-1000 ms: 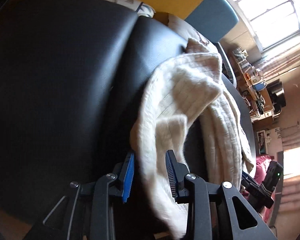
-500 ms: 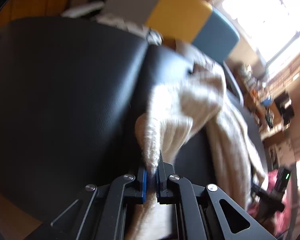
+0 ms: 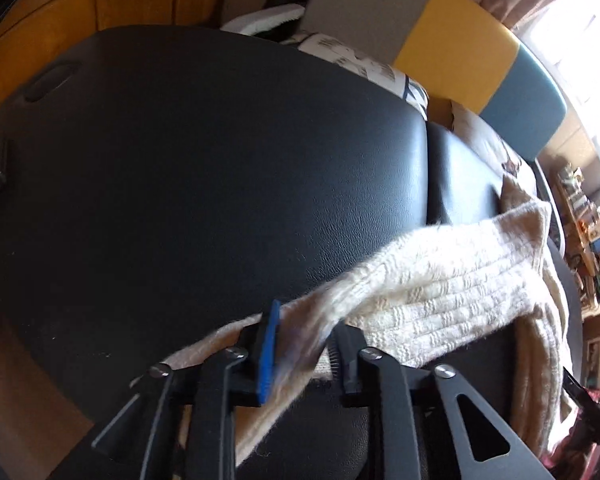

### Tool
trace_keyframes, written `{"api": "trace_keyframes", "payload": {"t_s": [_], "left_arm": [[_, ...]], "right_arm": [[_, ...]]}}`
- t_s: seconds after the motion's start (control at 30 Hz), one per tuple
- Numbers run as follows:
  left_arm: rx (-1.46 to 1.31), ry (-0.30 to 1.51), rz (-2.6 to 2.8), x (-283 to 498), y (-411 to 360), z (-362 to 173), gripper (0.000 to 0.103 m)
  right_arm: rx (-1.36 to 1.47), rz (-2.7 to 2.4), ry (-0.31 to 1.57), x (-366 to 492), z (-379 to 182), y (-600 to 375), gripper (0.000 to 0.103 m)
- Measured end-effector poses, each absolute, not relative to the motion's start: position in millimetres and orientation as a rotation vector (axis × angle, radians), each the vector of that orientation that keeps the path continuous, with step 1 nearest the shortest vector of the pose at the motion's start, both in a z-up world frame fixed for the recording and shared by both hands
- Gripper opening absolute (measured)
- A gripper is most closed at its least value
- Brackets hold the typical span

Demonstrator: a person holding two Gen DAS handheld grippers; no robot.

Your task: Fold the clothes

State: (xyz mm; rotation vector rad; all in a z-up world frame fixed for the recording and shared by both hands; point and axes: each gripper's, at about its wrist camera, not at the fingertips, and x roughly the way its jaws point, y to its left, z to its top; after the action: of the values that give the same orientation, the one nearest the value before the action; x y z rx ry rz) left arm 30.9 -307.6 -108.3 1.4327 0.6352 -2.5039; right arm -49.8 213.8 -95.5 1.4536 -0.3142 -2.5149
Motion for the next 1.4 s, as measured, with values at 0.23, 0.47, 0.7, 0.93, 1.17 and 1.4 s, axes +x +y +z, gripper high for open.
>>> {"api": "trace_keyframes", "payload": {"t_s": [0.23,0.47,0.7,0.93,1.17,1.4], "left_arm": [[1.245,0.542,-2.49,60,-307,-88,0.051],[1.431,0.653,-2.734,22,-245,-105,0.051],[1.644,0.481,-2.764,-43,-165,-135,0.051],[1.671,0.411,-2.734,-64,-164,-145,0.052],[1.683,0.411,-2.704,-86,-170,-151,0.056],[1.654,0.73,-2.807,-56,-174,-121,0.056]], "right_arm": [[1.305,-2.631,-0.067,-89,-68,198,0.076],[1.377,-2.591,0.418,-137,-96,147,0.035],[1.42,-2.713,0.349,-175,-92,184,0.008],[1.485,-2.824,0.252,-214,-92,223,0.008],[1.688,-2.797,0.078,-234,-131,257,0.013],[1.454,-2.743,-0.16,-174,-83,266,0.025]]}}
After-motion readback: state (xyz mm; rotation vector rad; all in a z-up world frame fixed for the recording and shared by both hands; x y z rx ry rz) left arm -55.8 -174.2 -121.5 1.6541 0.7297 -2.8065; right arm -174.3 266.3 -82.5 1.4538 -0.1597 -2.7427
